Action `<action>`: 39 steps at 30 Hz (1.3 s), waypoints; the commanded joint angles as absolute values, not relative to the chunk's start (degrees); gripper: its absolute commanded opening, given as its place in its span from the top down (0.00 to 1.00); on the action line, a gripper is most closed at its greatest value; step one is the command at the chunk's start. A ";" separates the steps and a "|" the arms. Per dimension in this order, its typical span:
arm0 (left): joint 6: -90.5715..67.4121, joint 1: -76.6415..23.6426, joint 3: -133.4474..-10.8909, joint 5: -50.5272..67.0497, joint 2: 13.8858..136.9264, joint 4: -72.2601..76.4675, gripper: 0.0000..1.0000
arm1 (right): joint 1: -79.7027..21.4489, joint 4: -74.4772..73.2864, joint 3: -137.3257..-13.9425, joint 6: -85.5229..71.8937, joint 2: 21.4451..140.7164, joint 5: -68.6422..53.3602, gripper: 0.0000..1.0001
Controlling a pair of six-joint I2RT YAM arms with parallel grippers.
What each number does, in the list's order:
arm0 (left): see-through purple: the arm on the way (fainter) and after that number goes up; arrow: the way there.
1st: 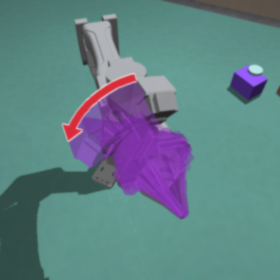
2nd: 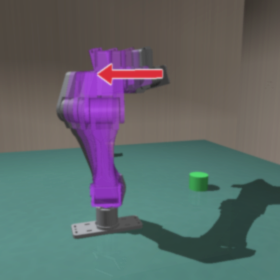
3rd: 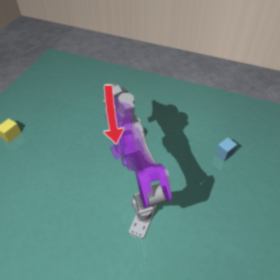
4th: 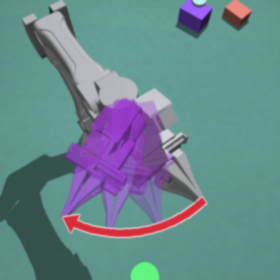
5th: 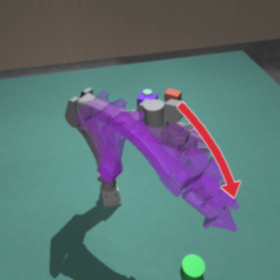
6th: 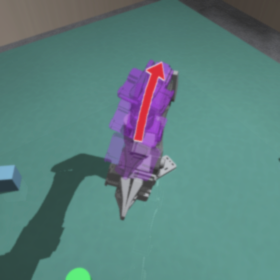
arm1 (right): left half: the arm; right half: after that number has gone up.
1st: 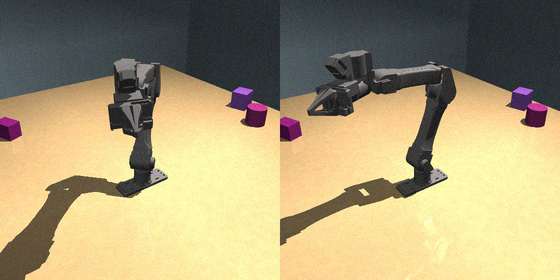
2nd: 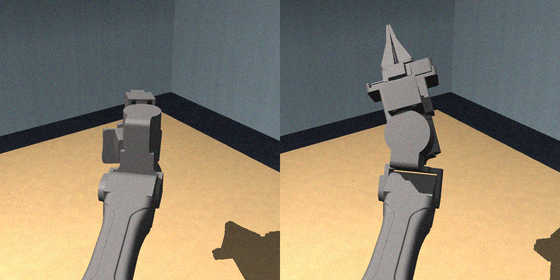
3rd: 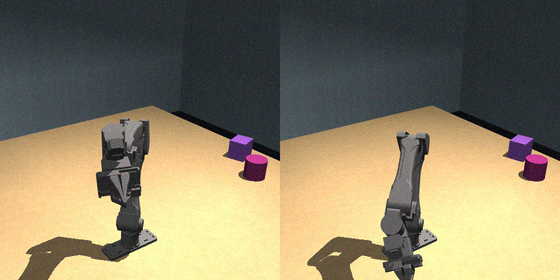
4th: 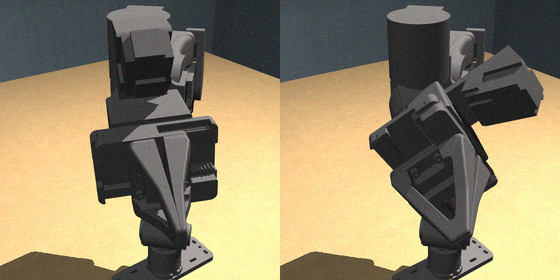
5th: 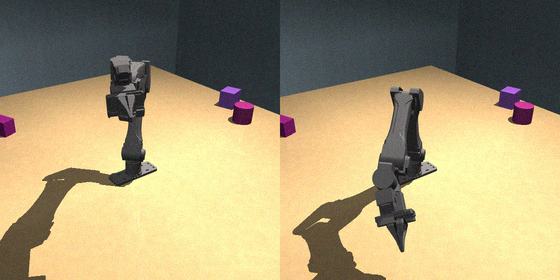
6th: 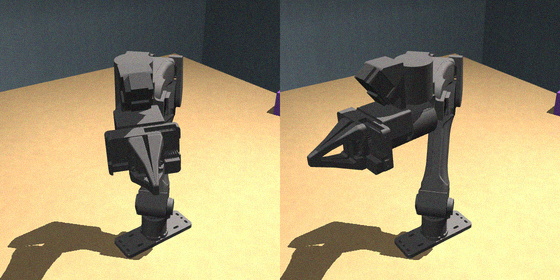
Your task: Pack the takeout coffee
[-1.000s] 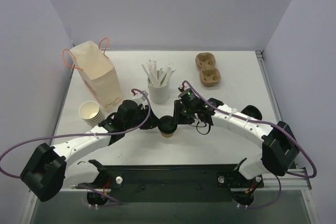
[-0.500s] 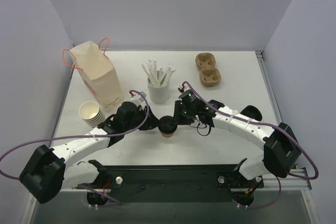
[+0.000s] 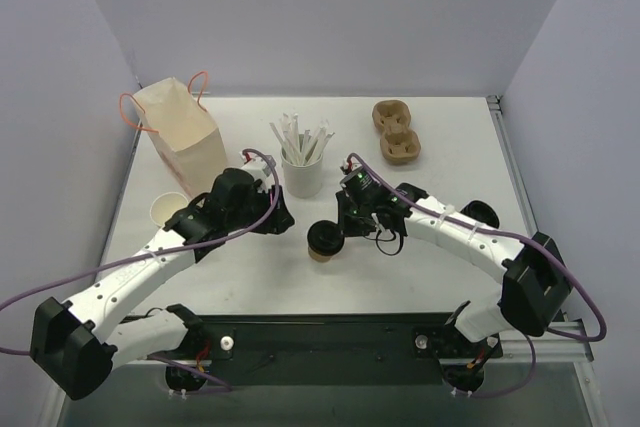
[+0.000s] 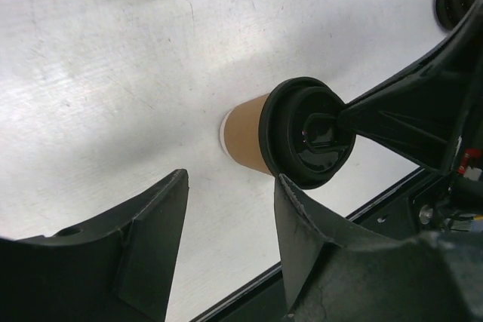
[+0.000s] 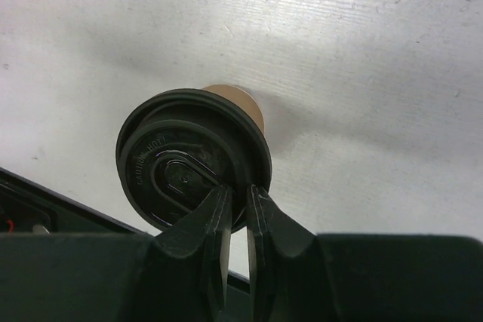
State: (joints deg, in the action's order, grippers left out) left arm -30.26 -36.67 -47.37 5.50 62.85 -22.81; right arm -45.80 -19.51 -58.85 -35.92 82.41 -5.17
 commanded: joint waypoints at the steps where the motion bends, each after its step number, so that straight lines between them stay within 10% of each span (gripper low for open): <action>1: -21.90 -36.30 -52.12 2.29 58.89 -30.14 0.41 | -45.44 -27.33 -63.44 -34.28 83.50 -1.06 1.00; 23: -13.89 -37.18 -44.82 -2.81 43.42 -31.02 0.36 | -8.20 -33.32 -65.65 -24.61 78.92 2.28 1.00; 39: -15.29 -37.62 -45.17 -9.31 41.05 -31.73 0.37 | -2.64 -26.89 -64.51 -24.43 84.20 1.31 0.91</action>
State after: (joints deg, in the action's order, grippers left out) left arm -14.48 -37.41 -44.49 -4.80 42.63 -31.62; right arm -2.92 -27.49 -64.05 -24.97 83.88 0.58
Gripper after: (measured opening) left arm 0.634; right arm 0.080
